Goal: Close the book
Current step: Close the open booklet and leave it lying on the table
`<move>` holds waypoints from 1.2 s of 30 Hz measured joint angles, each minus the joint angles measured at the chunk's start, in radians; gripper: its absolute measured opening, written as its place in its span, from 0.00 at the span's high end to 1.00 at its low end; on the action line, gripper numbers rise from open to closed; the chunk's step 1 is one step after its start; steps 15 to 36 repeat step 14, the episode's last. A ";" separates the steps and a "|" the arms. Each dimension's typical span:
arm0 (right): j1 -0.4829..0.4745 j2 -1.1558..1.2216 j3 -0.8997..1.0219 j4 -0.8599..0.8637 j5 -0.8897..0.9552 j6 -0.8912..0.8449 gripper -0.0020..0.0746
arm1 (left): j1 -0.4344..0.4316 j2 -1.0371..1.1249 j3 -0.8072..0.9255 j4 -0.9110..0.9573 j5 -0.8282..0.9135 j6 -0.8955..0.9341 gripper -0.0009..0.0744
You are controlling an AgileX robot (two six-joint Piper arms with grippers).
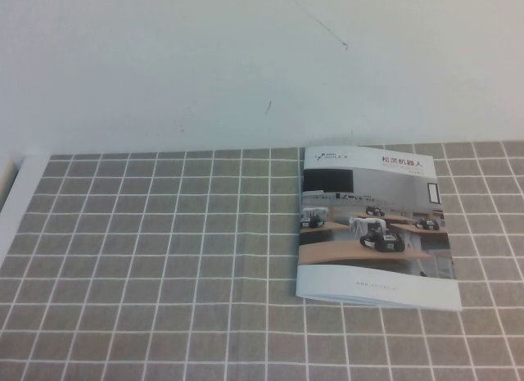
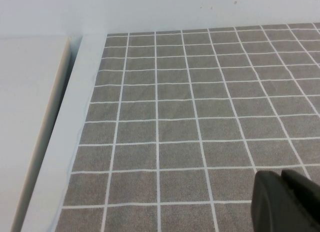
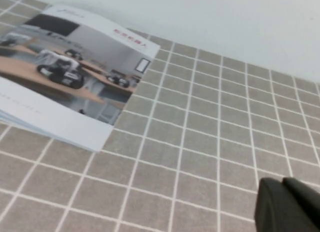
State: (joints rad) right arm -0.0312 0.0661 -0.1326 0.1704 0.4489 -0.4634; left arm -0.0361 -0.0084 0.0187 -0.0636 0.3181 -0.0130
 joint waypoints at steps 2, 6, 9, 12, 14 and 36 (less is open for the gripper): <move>0.000 -0.041 0.046 -0.072 -0.029 0.097 0.98 | 0.000 0.000 0.000 0.000 0.000 0.000 0.99; 0.000 -0.077 0.141 -0.128 -0.042 0.229 0.98 | 0.000 -0.001 0.000 0.000 0.001 0.000 0.99; 0.000 -0.078 0.144 -0.144 -0.064 0.348 0.98 | 0.000 -0.002 0.000 0.000 0.003 0.000 0.99; 0.000 -0.078 0.147 -0.147 -0.072 0.433 0.98 | 0.000 -0.002 -0.002 0.000 0.005 0.000 0.99; 0.000 -0.078 0.147 -0.148 -0.074 0.452 0.98 | 0.000 -0.002 -0.002 0.000 0.006 0.000 0.99; 0.000 -0.078 0.147 -0.148 -0.074 0.452 0.98 | 0.000 -0.002 -0.002 0.000 0.006 0.000 0.99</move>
